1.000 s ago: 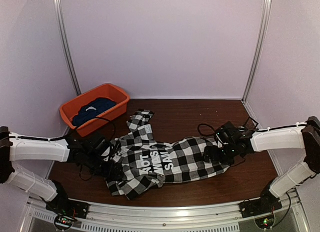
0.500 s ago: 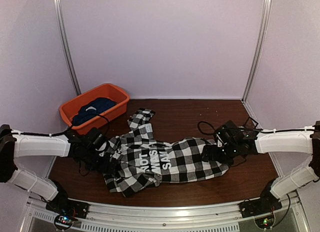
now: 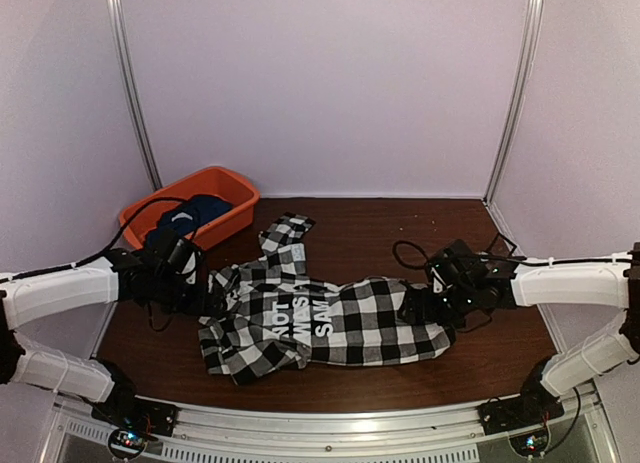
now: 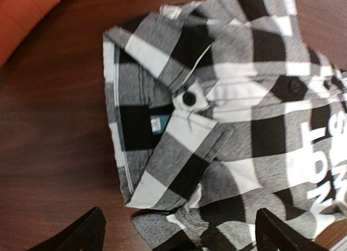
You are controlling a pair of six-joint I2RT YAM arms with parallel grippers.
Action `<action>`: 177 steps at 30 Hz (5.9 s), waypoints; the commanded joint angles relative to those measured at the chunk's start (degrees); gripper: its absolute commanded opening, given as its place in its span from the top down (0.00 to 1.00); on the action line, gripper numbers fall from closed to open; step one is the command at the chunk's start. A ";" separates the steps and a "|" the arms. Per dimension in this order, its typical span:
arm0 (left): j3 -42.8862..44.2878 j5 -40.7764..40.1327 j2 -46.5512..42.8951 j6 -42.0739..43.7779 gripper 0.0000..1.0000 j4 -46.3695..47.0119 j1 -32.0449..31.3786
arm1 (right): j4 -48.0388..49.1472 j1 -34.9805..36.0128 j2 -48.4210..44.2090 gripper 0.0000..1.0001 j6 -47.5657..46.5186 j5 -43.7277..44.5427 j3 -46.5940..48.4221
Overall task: Pin the brooch onto the clothing
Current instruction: Smooth out the clothing with brooches at the center of the board, then pick up the brooch from the brooch box.
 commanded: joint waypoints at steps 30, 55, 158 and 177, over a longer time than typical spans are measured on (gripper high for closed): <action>40.97 -4.80 12.22 9.21 0.02 1.94 17.39 | -6.70 -0.89 -11.77 0.00 -8.64 7.19 2.85; 31.28 15.87 20.21 17.84 0.02 12.87 4.88 | -14.15 -20.25 -0.17 0.00 4.84 29.82 14.78; 26.51 10.61 17.60 9.54 0.02 15.46 3.86 | -16.45 -35.46 40.63 0.08 0.15 28.54 43.41; 26.41 11.22 18.47 9.12 0.02 15.61 3.86 | -14.56 -36.31 42.76 0.18 -0.12 28.73 44.90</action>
